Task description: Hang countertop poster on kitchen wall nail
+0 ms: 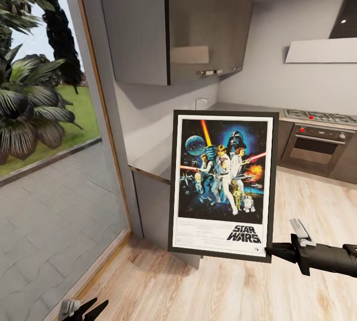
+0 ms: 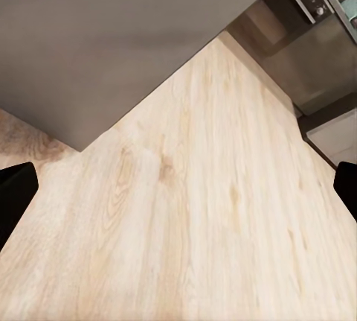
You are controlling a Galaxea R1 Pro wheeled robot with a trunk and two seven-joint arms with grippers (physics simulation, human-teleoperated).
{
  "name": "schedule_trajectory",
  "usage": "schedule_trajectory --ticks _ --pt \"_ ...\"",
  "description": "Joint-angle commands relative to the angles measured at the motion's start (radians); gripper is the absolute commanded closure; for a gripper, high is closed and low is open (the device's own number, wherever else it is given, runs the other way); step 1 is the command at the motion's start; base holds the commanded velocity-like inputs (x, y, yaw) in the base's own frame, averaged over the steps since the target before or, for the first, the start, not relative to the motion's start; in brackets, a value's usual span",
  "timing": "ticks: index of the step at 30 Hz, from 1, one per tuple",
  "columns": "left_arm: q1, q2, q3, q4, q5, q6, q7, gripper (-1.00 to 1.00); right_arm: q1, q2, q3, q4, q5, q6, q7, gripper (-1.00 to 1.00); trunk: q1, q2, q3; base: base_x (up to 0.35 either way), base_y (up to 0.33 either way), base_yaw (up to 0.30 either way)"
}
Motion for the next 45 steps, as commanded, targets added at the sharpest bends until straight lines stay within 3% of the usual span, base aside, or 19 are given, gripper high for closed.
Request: schedule_trajectory --ticks 1,42,45 --pt "-0.001 0.000 0.001 0.001 0.000 -0.005 -0.003 -1.00 -0.001 0.000 0.000 0.000 -0.002 0.012 0.004 1.00 -0.004 0.006 0.002 0.000 0.000 0.000" --pt "-0.001 0.000 0.001 0.001 0.000 -0.005 -0.003 -1.00 -0.001 0.000 0.000 -0.001 -0.002 0.013 0.005 1.00 -0.161 0.293 0.130 0.000 0.000 0.000" --pt "-0.001 0.000 0.001 0.001 0.000 -0.005 -0.003 -1.00 -0.001 0.000 0.000 -0.001 -0.002 0.013 0.005 1.00 -0.161 0.293 0.130 0.000 0.000 0.000"
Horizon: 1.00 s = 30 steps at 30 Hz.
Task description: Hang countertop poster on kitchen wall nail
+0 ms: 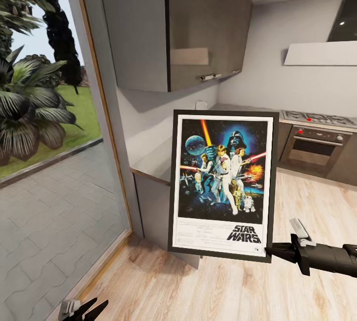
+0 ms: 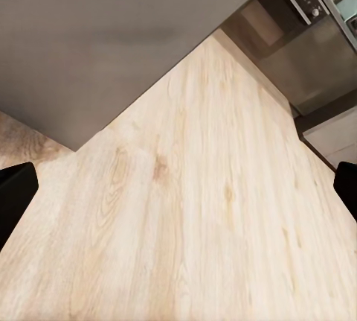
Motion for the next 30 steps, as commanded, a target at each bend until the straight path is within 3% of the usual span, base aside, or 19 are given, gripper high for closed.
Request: schedule_trajectory --ticks 1,24,30 --pt "-0.001 0.000 0.001 0.001 0.000 -0.005 -0.003 -1.00 -0.001 0.000 0.000 0.000 -0.002 0.012 0.005 1.00 0.001 -0.002 -0.002 0.000 0.000 0.000" --pt "-0.001 0.000 0.001 0.001 0.000 -0.009 -0.005 -1.00 0.000 -0.001 -0.002 0.000 -0.018 0.011 0.005 1.00 0.001 -0.002 -0.002 -0.013 -0.008 0.001" --pt "-0.001 -0.001 0.001 0.001 0.000 -0.010 -0.005 -1.00 0.001 -0.002 -0.003 0.000 -0.020 0.012 0.005 1.00 0.001 -0.002 -0.002 -0.140 -0.096 0.202"
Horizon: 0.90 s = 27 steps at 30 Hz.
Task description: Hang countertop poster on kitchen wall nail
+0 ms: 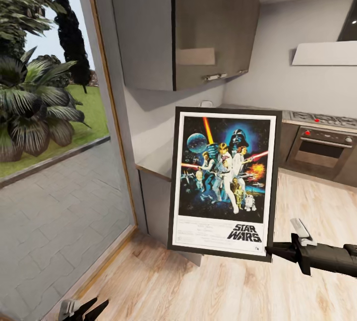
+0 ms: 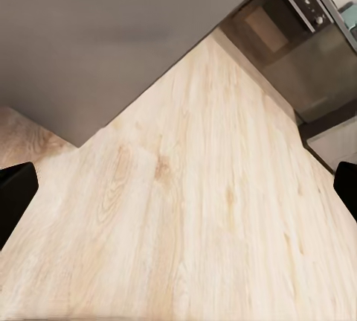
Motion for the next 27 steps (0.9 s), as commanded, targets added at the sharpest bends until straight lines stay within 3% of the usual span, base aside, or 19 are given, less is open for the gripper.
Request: schedule_trajectory --ticks 1,14,27 --pt "-0.001 0.000 0.001 0.001 0.000 -0.005 -0.003 -1.00 0.000 0.000 0.000 0.000 -0.002 0.012 0.004 1.00 0.001 -0.002 -0.002 -0.081 -0.065 0.269" --pt "0.003 -0.002 0.001 0.002 0.000 -0.029 -0.007 -1.00 -0.001 0.000 0.001 0.000 -0.002 0.014 0.004 1.00 0.001 -0.002 -0.002 -0.229 -0.183 0.280" --pt "0.005 -0.002 -0.001 0.003 0.000 -0.054 -0.011 -1.00 -0.001 0.001 0.002 -0.001 -0.002 0.010 0.004 1.00 0.001 -0.002 -0.002 -0.304 -0.187 0.154"
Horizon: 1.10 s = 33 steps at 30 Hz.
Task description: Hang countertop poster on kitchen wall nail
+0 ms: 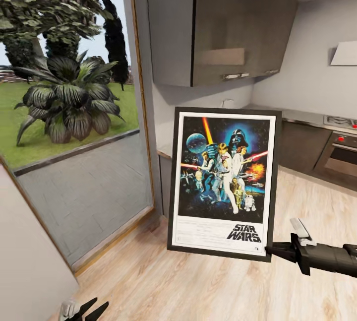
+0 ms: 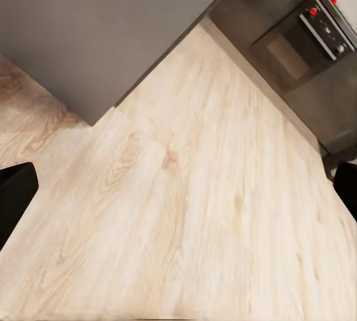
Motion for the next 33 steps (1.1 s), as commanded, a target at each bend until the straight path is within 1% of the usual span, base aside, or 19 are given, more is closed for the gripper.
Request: schedule_trajectory --ticks 1,4,10,23,33 --pt "-0.001 0.000 0.001 0.001 0.000 -0.005 -0.003 -1.00 0.000 0.000 0.000 0.000 -0.002 0.012 0.004 1.00 0.000 -0.002 -0.002 -0.308 -0.179 0.266" --pt "-0.001 0.000 0.002 0.001 0.000 -0.005 -0.002 -1.00 0.000 0.000 0.000 -0.001 -0.001 0.011 0.004 1.00 0.000 -0.002 -0.002 -0.216 -0.131 0.277" --pt "-0.001 0.001 0.002 0.002 0.000 -0.005 -0.001 -1.00 0.000 -0.001 0.000 -0.001 -0.001 0.010 0.004 1.00 0.000 -0.002 -0.002 -0.068 -0.032 0.287" --pt "0.000 0.001 0.002 0.002 0.000 -0.005 -0.001 -1.00 0.000 0.000 0.000 -0.001 -0.001 0.010 0.004 1.00 0.000 -0.002 -0.002 -0.272 0.067 0.290" --pt "0.000 0.001 0.002 0.001 0.000 -0.004 -0.001 -1.00 0.000 0.000 0.000 -0.001 -0.001 0.009 0.003 1.00 0.000 -0.002 -0.002 -0.179 0.049 0.290"
